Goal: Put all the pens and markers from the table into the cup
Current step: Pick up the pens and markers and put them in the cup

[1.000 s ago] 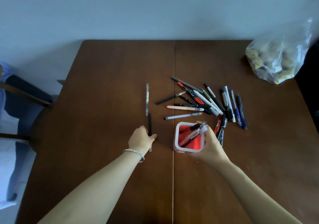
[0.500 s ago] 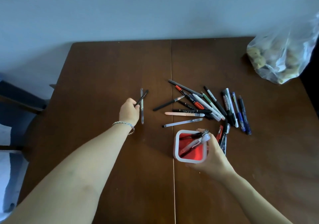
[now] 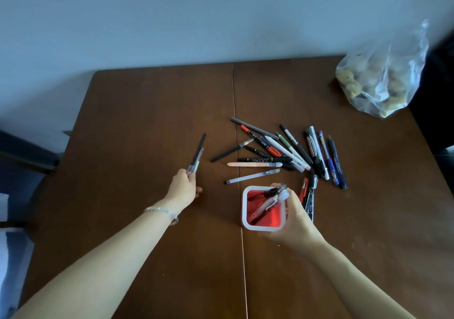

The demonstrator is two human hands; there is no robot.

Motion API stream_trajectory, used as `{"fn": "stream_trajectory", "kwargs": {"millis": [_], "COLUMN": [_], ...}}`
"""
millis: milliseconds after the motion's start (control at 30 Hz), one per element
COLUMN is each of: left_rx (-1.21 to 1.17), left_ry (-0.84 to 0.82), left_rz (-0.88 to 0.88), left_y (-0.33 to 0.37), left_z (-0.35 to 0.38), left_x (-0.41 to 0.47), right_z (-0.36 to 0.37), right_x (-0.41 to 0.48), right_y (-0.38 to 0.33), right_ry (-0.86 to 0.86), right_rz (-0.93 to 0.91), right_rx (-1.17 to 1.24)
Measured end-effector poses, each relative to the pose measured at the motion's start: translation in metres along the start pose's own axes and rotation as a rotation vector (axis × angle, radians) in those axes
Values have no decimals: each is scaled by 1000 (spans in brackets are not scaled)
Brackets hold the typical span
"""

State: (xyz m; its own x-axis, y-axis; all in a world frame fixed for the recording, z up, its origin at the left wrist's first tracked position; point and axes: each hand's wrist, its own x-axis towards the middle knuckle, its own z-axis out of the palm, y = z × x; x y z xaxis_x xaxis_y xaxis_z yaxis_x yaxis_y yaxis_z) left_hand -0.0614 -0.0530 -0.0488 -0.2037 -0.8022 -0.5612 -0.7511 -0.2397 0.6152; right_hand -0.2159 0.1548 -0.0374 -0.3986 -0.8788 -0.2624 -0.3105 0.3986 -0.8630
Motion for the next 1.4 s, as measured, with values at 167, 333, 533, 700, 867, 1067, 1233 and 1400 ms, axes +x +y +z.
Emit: {"fn": "stream_trajectory", "kwargs": {"millis": [167, 333, 533, 700, 867, 1067, 1233, 1400], "left_rx": [-244, -451, -343, -201, 74, 267, 442, 532], "left_ry": [-105, -228, -462, -429, 99, 97, -134, -146], "left_rz": [74, 113, 296, 403, 662, 827, 718, 667], "left_y": [-4, 17, 39, 41, 36, 45, 58, 49], "left_z": [-12, -16, -10, -9, -23, -12, 23, 42], "left_x": [-75, -129, -163, -168, -163, -157, -137, -118], "right_z": [-10, -24, -21, -26, -44, -31, -11, -12], "right_x": [-4, -23, -17, -19, -30, -38, -34, -31], "right_y": [-16, -63, -110, -106, -79, -42, -27, -20], "right_ry": [-146, 203, 73, 179, 521, 452, 382, 360], "right_rz": [83, -19, 74, 131, 25, 12, -41, -86], "right_rx": [-94, -111, 239, 451, 495, 160, -55, -76]}}
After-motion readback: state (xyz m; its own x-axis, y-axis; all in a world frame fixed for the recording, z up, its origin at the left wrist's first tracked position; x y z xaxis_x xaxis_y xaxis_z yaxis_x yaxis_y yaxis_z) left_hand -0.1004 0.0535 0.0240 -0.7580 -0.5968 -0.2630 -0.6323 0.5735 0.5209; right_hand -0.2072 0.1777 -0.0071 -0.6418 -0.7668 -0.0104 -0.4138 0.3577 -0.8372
